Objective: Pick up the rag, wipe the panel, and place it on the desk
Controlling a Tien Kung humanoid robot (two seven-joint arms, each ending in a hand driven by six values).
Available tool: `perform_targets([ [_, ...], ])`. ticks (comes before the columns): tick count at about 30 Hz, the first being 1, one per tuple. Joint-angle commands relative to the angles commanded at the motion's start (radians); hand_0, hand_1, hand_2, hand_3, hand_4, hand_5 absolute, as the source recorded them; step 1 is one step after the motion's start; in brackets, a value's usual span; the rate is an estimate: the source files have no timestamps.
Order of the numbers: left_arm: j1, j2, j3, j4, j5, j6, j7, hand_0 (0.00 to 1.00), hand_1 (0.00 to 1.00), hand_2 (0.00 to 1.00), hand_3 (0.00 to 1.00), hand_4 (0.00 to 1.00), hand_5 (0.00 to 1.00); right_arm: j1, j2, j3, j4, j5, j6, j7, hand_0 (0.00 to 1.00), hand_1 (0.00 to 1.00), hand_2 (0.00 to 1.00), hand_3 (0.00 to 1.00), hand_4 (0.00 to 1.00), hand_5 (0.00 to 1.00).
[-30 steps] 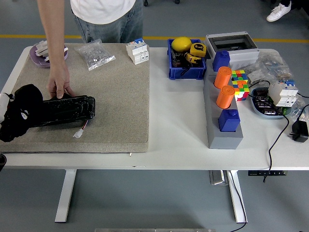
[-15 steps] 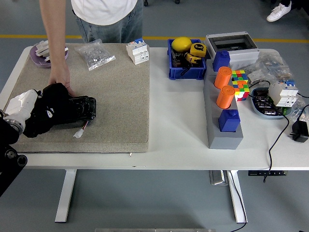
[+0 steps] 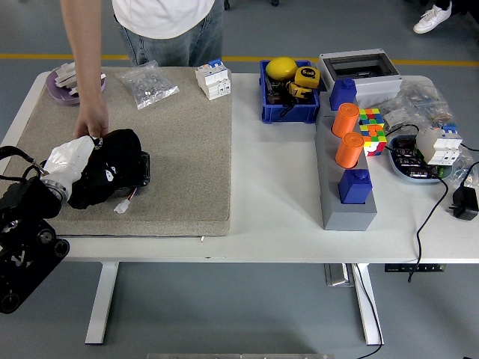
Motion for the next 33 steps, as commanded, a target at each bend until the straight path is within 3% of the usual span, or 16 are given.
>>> perform_targets([
  [12, -0.034, -0.022, 0.051, -0.006, 0.005, -0.004, 0.016, 0.182, 0.107, 0.517, 0.532, 0.376, 0.002, 0.003, 0.000, -0.003, 0.000, 0.003, 0.002, -0.001, 0.695, 0.642, 0.703, 0.680, 0.998, 0.497],
  [20, -0.017, -0.012, 0.034, -0.004, 0.017, -0.001, 0.022, 0.183, 0.106, 0.517, 0.532, 0.378, 0.002, 0.000, 0.000, -0.001, -0.001, 0.003, 0.004, -0.001, 0.695, 0.640, 0.703, 0.681, 0.998, 0.496],
  [33, 0.046, 0.020, -0.063, 0.009, 0.039, 0.004, 0.019, 0.184, 0.106, 0.518, 0.532, 0.384, 0.002, -0.003, -0.002, 0.003, -0.001, -0.001, 0.004, -0.002, 0.695, 0.640, 0.703, 0.681, 0.998, 0.496],
])
